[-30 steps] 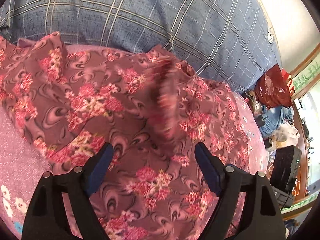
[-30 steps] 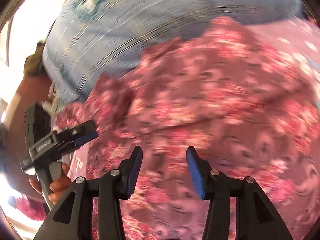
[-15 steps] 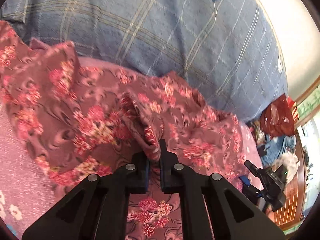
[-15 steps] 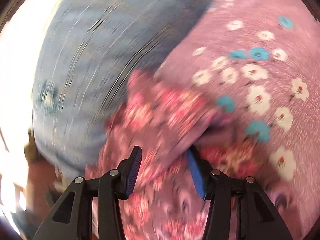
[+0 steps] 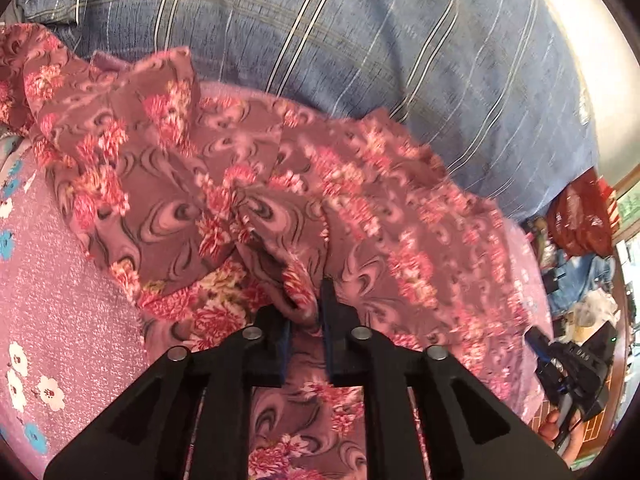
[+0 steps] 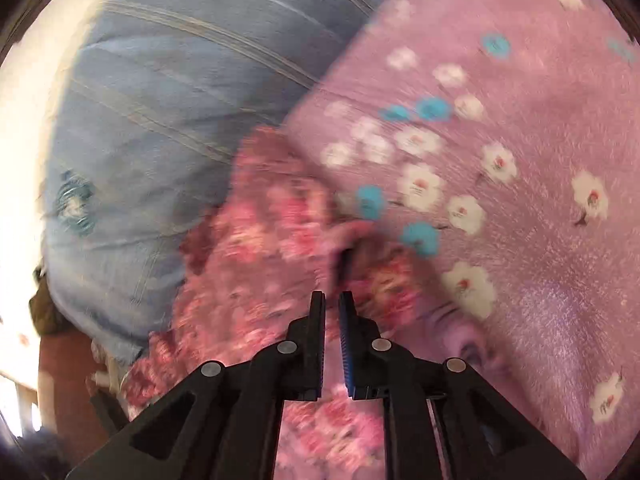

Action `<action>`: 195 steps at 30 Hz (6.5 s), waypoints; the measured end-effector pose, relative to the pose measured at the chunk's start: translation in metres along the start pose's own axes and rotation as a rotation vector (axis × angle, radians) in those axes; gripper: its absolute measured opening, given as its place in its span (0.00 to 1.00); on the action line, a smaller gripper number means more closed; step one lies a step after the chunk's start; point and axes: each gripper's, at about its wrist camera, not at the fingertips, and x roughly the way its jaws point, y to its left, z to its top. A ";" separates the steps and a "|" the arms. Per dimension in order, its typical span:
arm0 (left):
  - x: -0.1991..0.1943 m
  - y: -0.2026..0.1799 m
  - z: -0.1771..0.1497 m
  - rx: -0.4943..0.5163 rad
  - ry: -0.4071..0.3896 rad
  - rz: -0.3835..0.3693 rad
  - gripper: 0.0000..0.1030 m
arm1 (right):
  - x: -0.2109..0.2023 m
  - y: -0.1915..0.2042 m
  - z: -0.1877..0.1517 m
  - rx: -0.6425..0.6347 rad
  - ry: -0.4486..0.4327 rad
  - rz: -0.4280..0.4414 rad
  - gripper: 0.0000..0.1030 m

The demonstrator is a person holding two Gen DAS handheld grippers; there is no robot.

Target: Fold small clothes

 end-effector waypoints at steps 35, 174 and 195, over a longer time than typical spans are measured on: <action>0.014 0.001 0.000 0.089 0.015 0.165 0.41 | 0.077 0.080 -0.017 -0.516 -0.097 -0.199 0.26; -0.023 0.058 -0.008 -0.316 0.013 -0.132 0.47 | 0.022 0.150 0.029 -0.521 -0.125 -0.027 0.23; -0.017 0.071 -0.010 -0.354 0.054 -0.123 0.03 | 0.268 0.336 -0.093 -1.127 0.539 0.102 0.02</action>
